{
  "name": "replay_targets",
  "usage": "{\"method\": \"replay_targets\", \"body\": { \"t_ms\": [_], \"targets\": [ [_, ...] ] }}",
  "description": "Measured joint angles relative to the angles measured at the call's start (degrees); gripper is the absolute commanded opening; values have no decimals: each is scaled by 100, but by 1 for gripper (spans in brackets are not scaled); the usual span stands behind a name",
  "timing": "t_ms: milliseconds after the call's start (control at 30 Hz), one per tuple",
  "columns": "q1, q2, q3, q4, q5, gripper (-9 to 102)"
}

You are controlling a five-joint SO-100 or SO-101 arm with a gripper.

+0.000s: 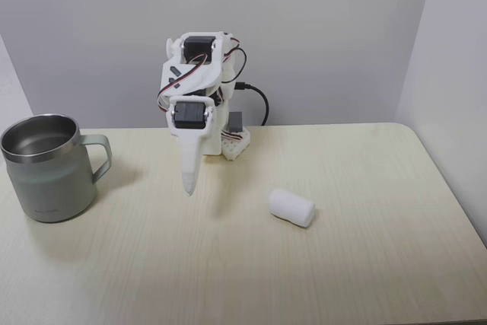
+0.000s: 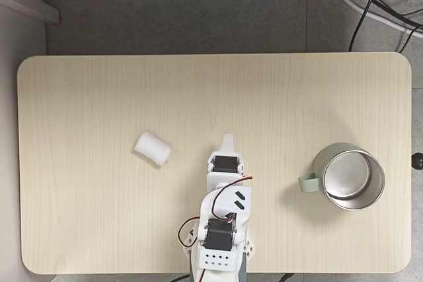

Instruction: Grasp a dressing and put it in the cup.

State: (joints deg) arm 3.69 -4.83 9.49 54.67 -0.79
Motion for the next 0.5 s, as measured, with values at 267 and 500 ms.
{"method": "replay_targets", "body": {
  "t_ms": [267,500],
  "targets": [
    [88,26,-53,-141,0,0],
    [88,26,-53,-141,0,0]
  ]
}}
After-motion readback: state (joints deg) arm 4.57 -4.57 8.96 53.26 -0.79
